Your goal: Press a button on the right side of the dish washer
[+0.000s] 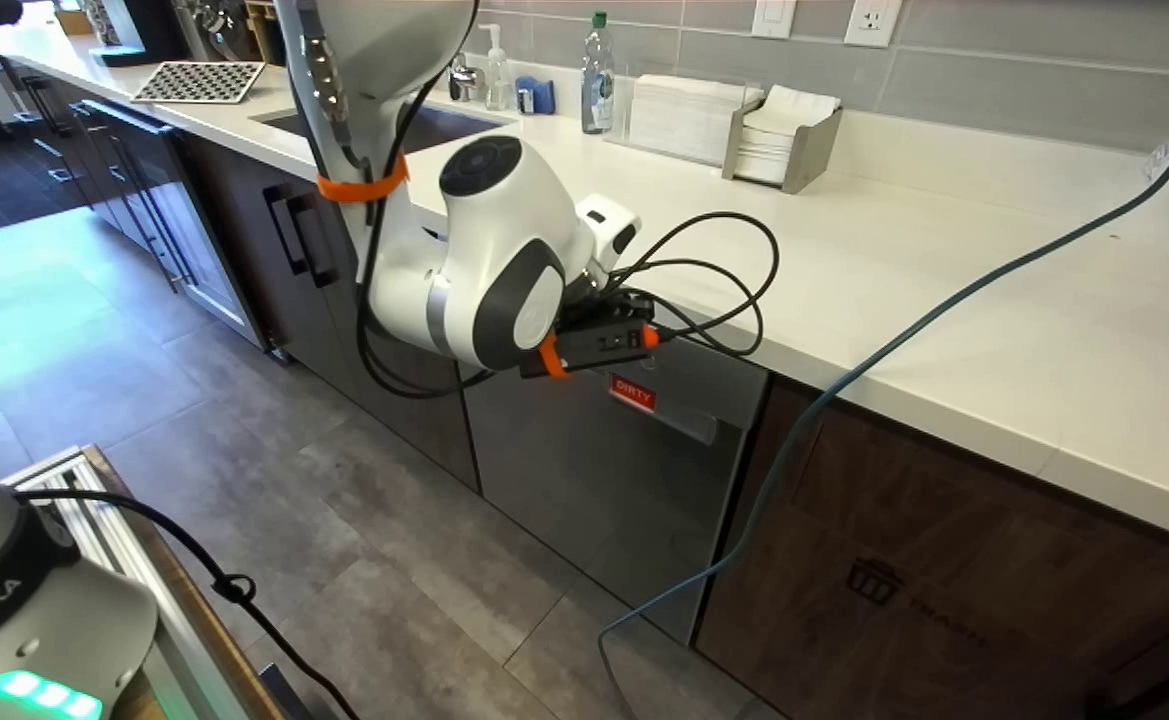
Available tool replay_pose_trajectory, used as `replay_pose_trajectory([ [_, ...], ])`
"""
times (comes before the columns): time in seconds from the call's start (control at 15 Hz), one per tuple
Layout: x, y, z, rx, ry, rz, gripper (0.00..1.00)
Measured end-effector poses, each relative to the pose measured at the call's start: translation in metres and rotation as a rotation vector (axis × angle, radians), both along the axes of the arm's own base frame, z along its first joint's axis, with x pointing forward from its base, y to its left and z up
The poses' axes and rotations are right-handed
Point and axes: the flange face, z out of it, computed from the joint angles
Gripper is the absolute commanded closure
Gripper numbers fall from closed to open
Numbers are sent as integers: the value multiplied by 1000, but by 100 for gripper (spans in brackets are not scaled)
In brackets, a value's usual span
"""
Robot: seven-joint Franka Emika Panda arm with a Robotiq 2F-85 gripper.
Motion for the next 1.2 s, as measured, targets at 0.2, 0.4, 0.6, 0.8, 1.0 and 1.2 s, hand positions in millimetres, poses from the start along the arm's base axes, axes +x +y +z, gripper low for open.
replay_pose_trajectory([
  [0.2,1,1,2,-38,12,34,100],
  [0.4,1,6,6,-90,39,79,100],
  [0.6,-6,9,10,-142,98,120,100],
  [0.8,-18,7,15,-201,161,160,73],
  [1.0,-27,6,25,-263,188,212,53],
  [1.2,-34,16,37,-313,190,284,32],
])
